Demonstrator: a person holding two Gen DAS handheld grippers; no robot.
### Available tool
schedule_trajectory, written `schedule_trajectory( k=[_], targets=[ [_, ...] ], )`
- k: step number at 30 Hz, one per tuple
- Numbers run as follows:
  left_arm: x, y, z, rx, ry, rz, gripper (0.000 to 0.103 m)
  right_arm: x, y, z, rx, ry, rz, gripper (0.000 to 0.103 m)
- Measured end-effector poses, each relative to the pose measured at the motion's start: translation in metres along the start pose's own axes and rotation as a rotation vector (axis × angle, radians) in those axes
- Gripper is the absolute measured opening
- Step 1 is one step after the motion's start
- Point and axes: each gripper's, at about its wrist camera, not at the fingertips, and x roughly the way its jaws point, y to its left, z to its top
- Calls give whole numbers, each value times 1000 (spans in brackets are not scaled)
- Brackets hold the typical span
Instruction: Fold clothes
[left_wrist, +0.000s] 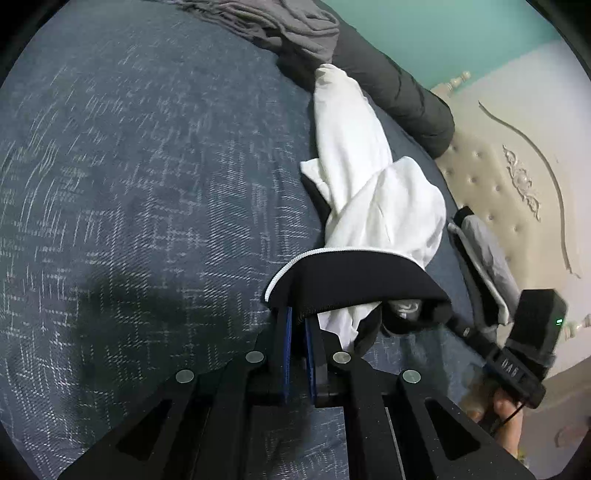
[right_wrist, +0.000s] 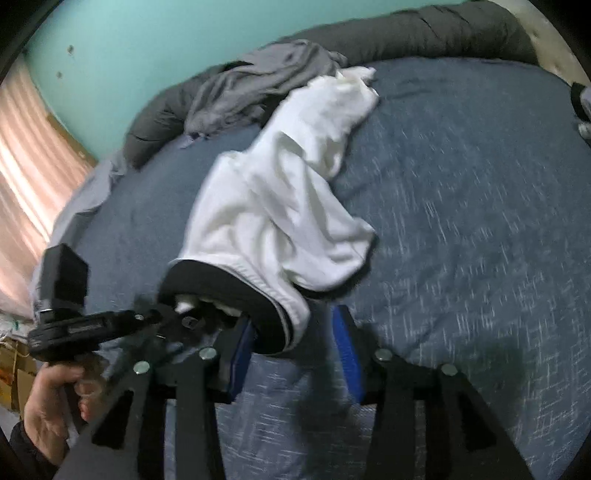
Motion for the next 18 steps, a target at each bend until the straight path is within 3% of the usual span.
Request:
schedule_trajectory(
  k=[3, 10, 13, 17, 18],
  targets=[
    [0, 1, -1, 2, 7, -15, 7, 1, -6, 0, 38, 0, 8, 43],
    [2, -2, 6, 32, -15, 31, 15, 4, -2, -1, 27, -6, -5, 42],
    [-6, -10, 6, 88, -52, 96, 28, 3, 3, 0, -4, -18, -4, 28],
    [-8, -15, 8, 109, -73, 103, 29, 4, 7, -1, -16, -25, 14, 10],
    [-8, -17, 8, 109, -72, 102, 29, 4, 7, -1, -15, -28, 13, 10]
  ],
)
